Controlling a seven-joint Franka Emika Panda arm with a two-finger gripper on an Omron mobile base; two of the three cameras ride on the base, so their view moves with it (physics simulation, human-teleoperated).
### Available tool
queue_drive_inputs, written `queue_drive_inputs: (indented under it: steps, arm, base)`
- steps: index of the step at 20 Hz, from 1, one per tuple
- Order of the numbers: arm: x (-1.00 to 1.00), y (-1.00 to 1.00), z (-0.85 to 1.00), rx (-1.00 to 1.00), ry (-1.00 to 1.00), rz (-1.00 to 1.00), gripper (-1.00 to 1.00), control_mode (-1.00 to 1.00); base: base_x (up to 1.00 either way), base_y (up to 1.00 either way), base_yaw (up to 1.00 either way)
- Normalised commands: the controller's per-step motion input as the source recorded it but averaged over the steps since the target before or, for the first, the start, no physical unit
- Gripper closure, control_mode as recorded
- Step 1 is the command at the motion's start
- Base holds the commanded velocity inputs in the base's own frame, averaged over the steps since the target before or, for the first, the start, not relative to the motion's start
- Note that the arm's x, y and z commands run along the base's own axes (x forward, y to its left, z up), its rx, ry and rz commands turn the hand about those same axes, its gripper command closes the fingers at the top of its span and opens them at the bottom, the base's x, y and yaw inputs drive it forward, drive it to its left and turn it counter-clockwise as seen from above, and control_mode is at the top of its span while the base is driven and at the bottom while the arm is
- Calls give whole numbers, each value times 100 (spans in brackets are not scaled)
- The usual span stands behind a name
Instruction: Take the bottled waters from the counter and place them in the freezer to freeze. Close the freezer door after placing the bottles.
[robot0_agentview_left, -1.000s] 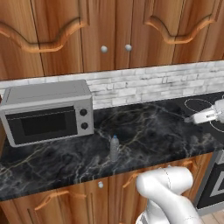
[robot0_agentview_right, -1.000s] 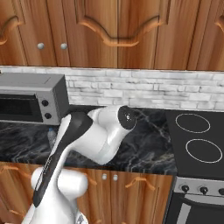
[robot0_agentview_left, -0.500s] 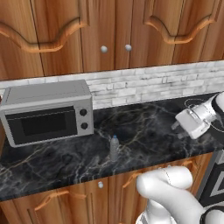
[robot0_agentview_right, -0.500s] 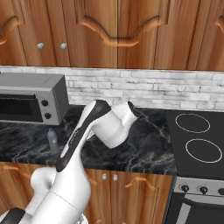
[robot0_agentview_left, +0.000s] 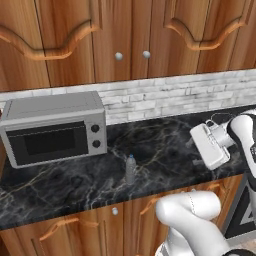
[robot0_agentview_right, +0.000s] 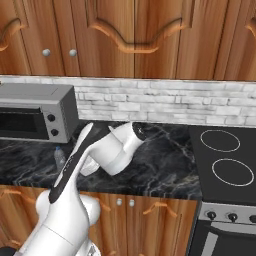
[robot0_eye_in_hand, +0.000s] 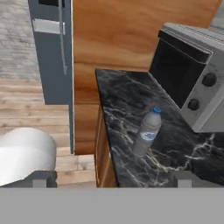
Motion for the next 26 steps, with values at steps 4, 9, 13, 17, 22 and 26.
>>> queue_drive_inputs:
  steps: [4, 9, 13, 17, 22, 26]
  arm:
    - [41, 2, -1, 18, -15, 2, -100, -100]
    - [54, -1, 0, 30, 1, 11, -100, -100]
    - [44, -2, -1, 29, 9, 22, -100, -100]
    - [22, 14, -12, 2, 4, 12, -100, -100]
    - [5, 32, -43, -1, 1, 12, -100, -100]
    - [0, 33, -49, -3, 0, 9, -100, -100]
  base:
    - [0, 0, 0]
    - [0, 0, 0]
    - [0, 0, 0]
    - [0, 0, 0]
    - [0, 0, 0]
    - [0, 0, 0]
